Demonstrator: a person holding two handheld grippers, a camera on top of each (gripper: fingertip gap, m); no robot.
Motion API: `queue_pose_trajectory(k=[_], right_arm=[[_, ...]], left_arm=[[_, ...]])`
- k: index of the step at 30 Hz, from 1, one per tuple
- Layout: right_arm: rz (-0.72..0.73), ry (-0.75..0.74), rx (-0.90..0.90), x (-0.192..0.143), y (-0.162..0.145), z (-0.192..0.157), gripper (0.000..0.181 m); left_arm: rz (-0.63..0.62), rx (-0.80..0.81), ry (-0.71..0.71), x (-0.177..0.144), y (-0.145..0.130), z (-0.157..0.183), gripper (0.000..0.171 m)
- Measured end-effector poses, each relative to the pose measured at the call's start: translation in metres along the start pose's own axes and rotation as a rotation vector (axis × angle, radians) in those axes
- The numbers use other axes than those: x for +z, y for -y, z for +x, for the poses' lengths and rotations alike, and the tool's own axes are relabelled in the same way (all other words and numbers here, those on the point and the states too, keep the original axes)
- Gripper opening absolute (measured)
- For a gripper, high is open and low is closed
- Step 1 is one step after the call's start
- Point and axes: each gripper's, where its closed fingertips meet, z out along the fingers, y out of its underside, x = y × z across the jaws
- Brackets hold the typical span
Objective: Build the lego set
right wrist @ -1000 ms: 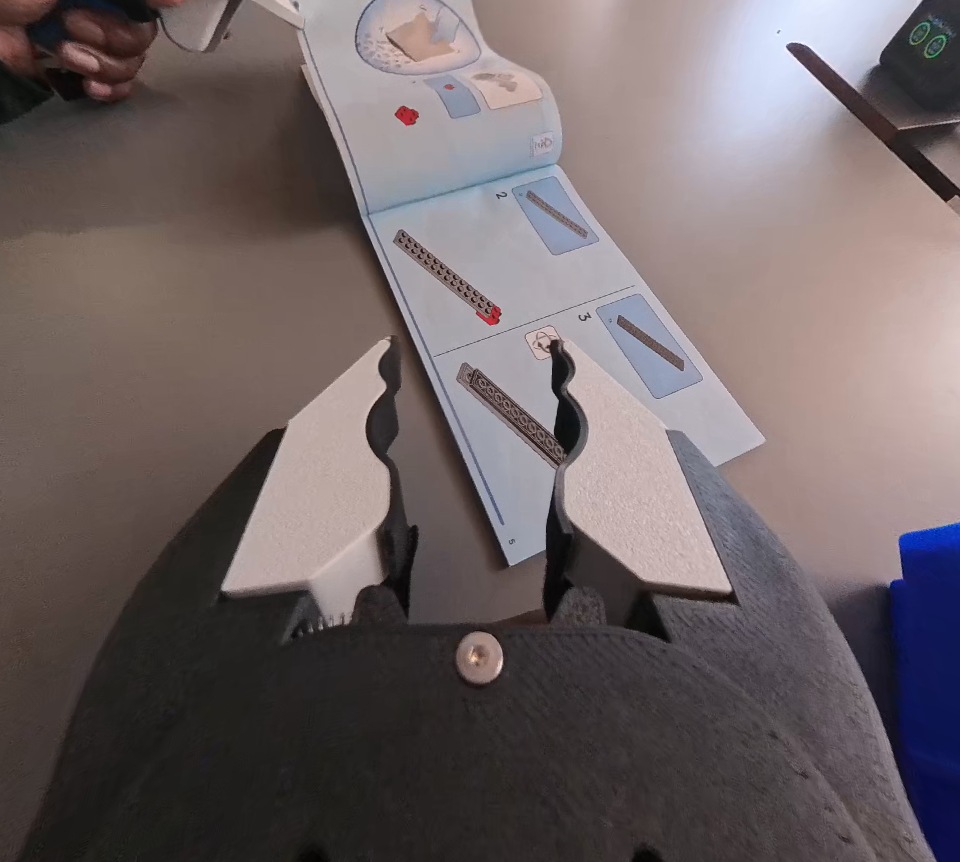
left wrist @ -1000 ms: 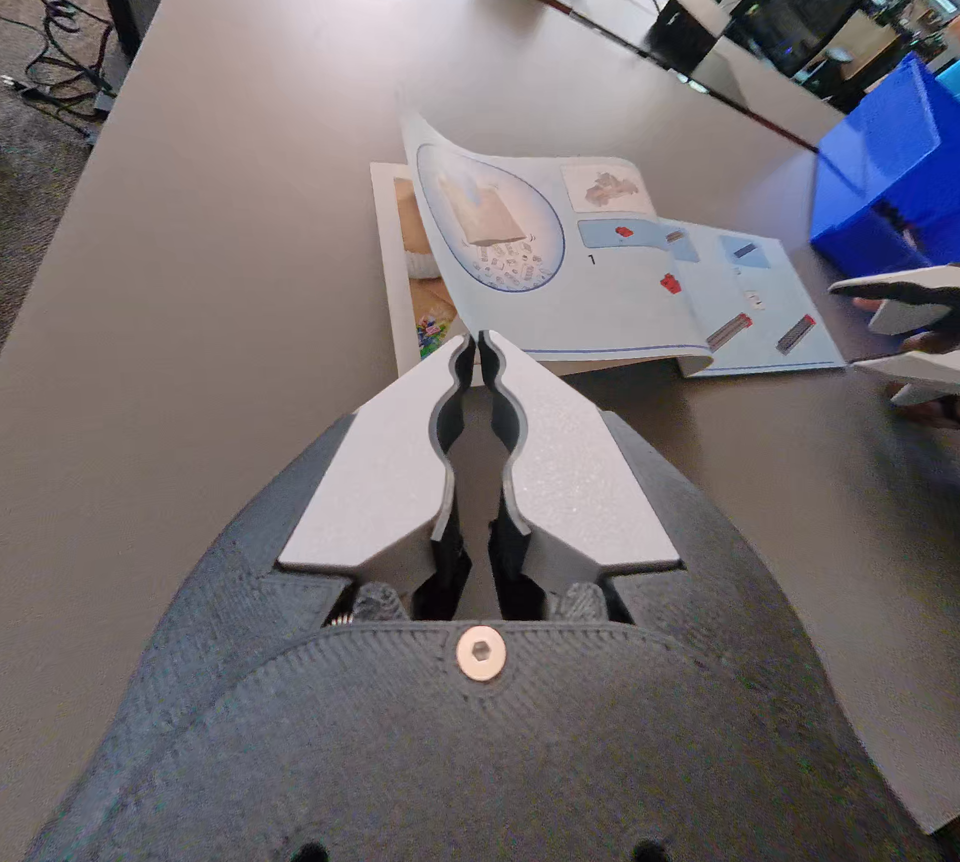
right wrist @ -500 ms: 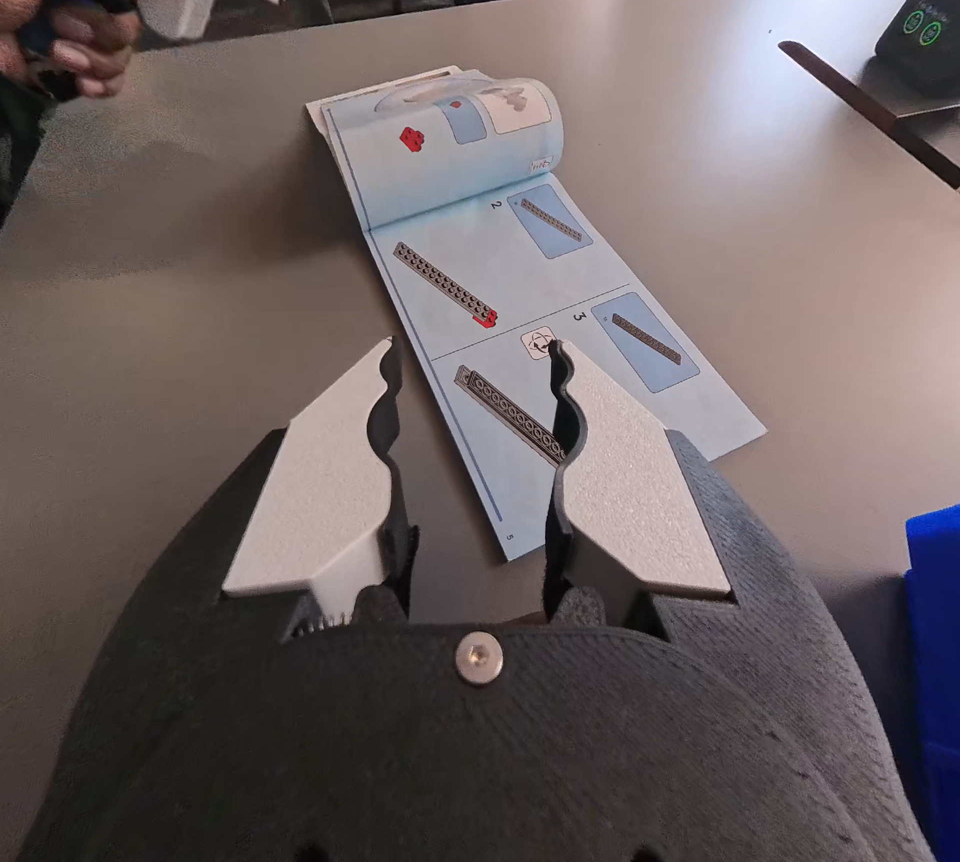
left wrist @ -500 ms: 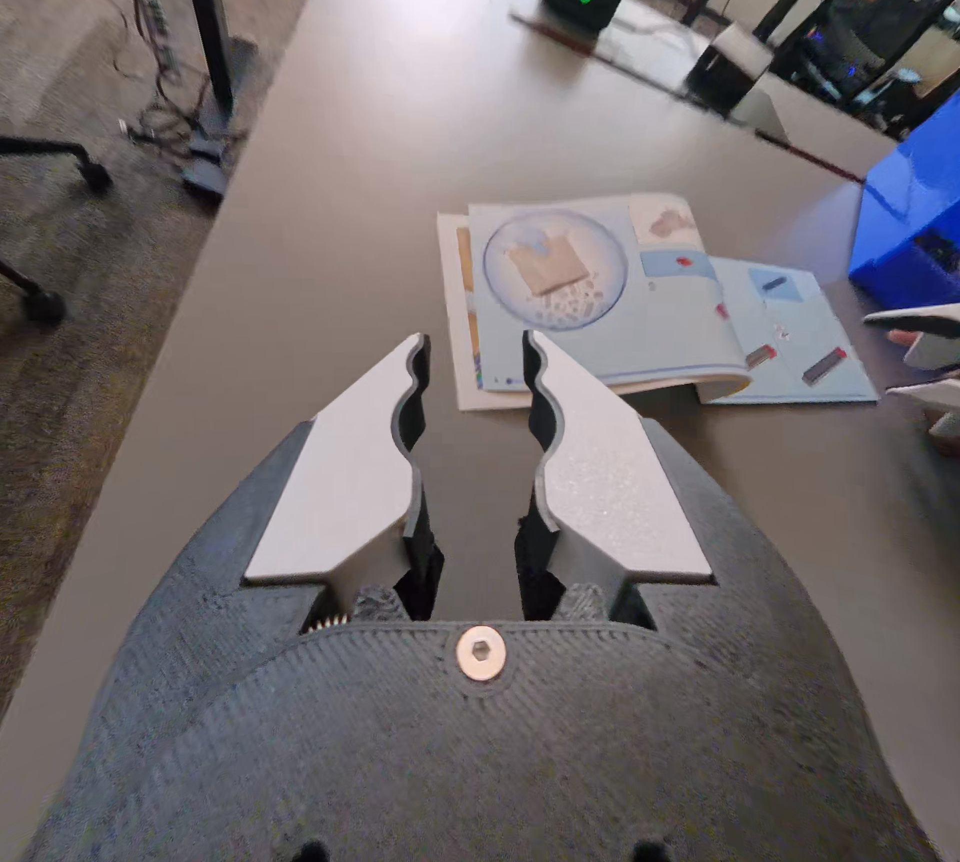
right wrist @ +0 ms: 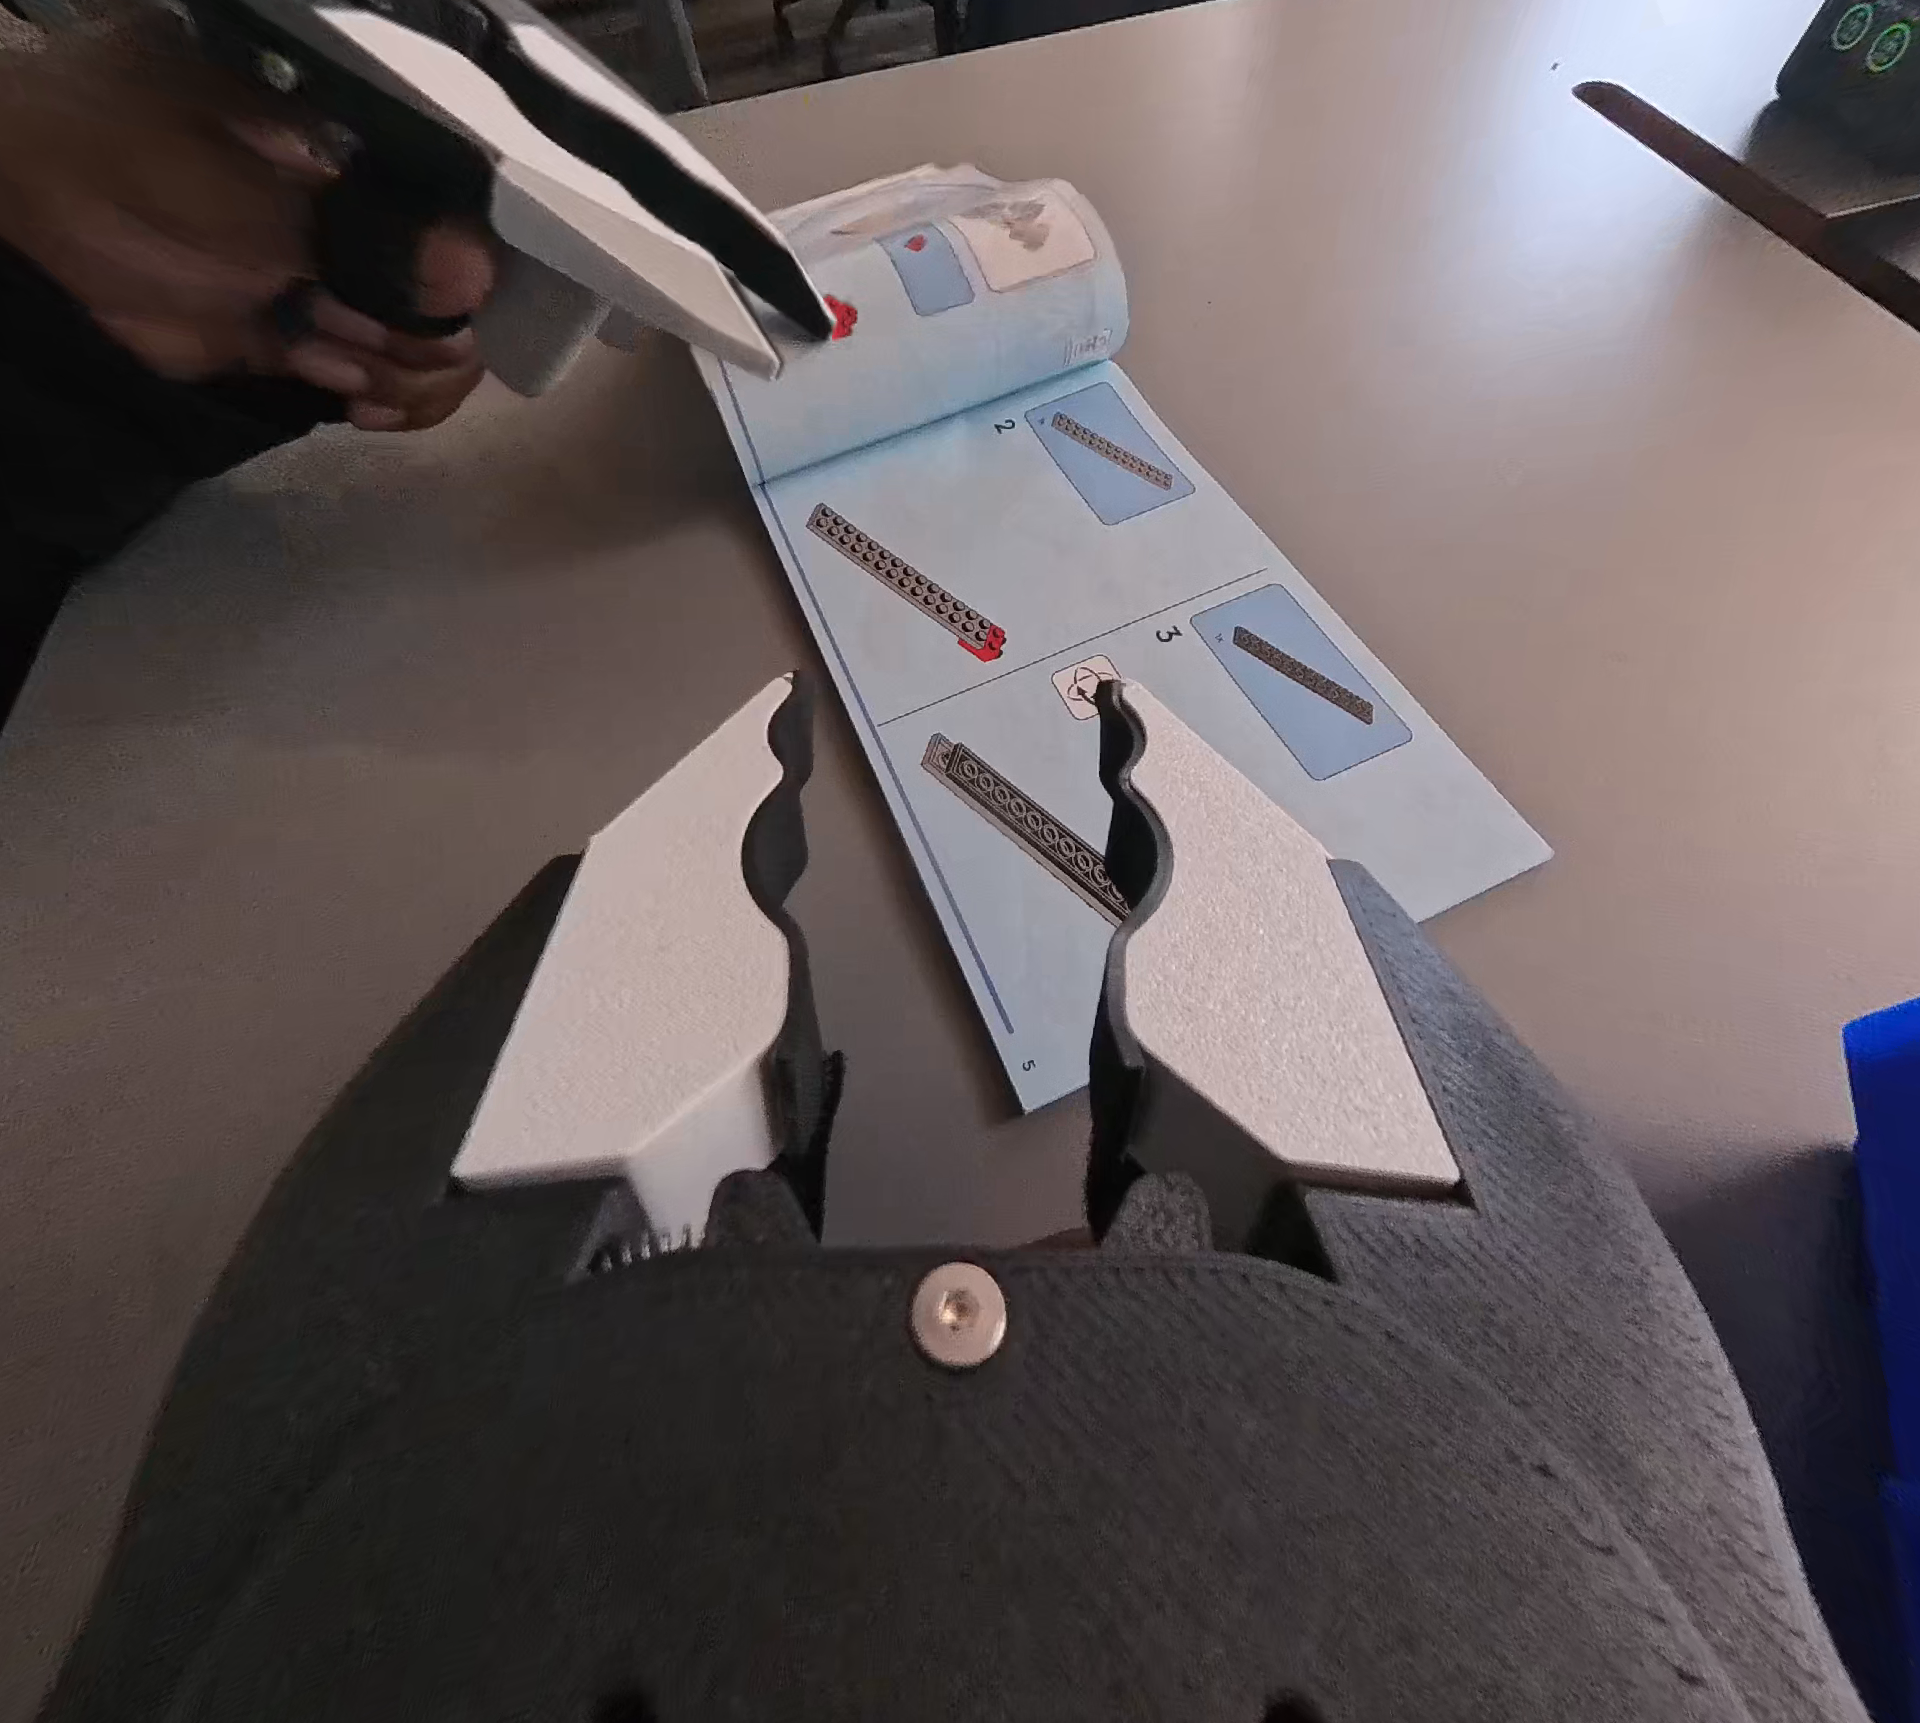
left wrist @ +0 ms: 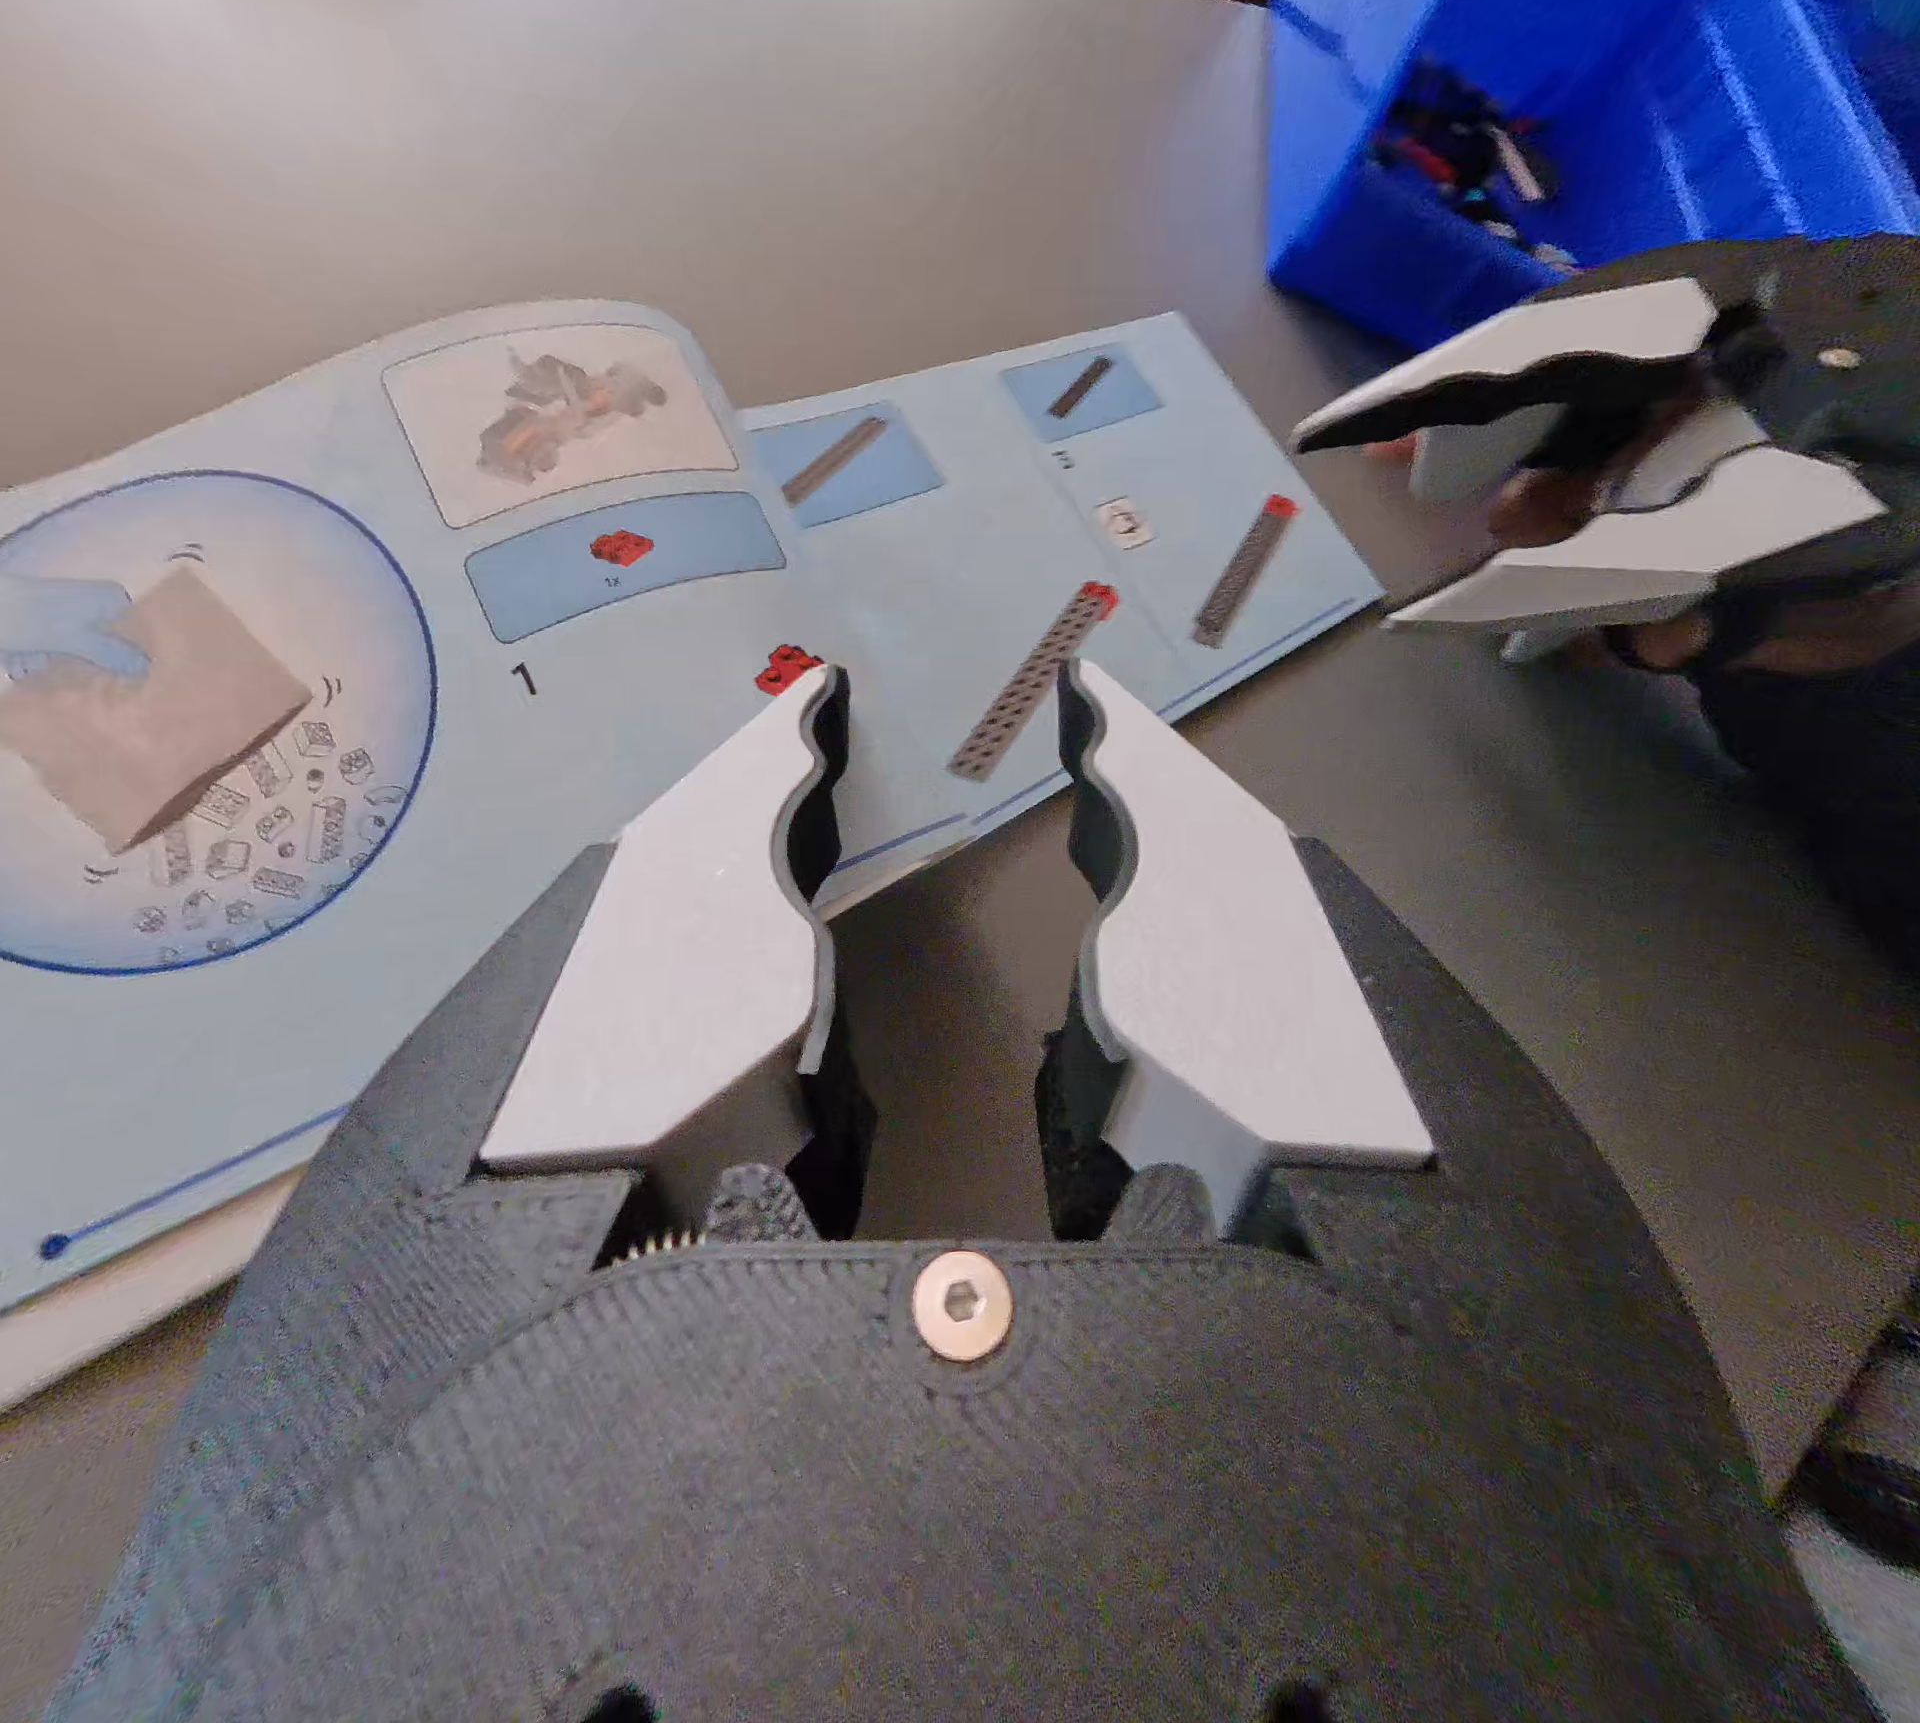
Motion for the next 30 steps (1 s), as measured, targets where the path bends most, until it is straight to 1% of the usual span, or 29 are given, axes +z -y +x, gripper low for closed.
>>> queue_pose_trajectory(k=[3,5,8,14,19,22,24,26,27,29,30], right_arm=[[-0.003,0.018,0.015,0.0,0.0,0.0,0.059],[-0.004,0.028,0.022,0.0,0.0,-0.001,0.058],[-0.008,0.035,0.027,0.001,-0.001,-0.001,0.059],[-0.011,0.028,0.024,0.001,-0.001,0.0,0.058],[-0.022,0.021,0.009,0.002,-0.002,-0.001,0.058],[-0.019,0.021,0.01,0.002,-0.002,-0.001,0.058],[-0.017,0.02,0.009,0.002,-0.002,-0.001,0.058],[-0.017,0.021,0.006,0.002,-0.002,-0.002,0.058],[-0.017,0.019,0.004,0.002,-0.002,-0.002,0.058],[-0.015,0.016,0.0,0.001,-0.002,-0.002,0.058],[-0.014,0.015,0.0,0.001,-0.002,-0.002,0.058]], left_arm=[[0.016,-0.049,0.043,-0.009,-0.005,-0.015,0.04],[0.007,-0.065,0.045,-0.011,-0.01,-0.019,0.04],[0.009,-0.084,0.025,-0.011,-0.014,-0.02,0.04],[0.05,-0.084,0.013,-0.016,-0.007,-0.019,0.04],[0.095,-0.025,0.009,-0.021,0.002,-0.007,0.04],[0.126,0.023,-0.065,-0.019,0.009,0.019,0.04],[0.087,0.049,-0.102,-0.009,0.004,0.034,0.04],[0.033,0.061,-0.097,0.002,-0.005,0.04,0.04],[0.004,0.056,-0.085,0.008,-0.01,0.04,0.04],[-0.052,0.037,-0.017,0.014,-0.021,0.029,0.039],[-0.054,0.032,0.012,0.015,-0.022,0.023,0.039]])
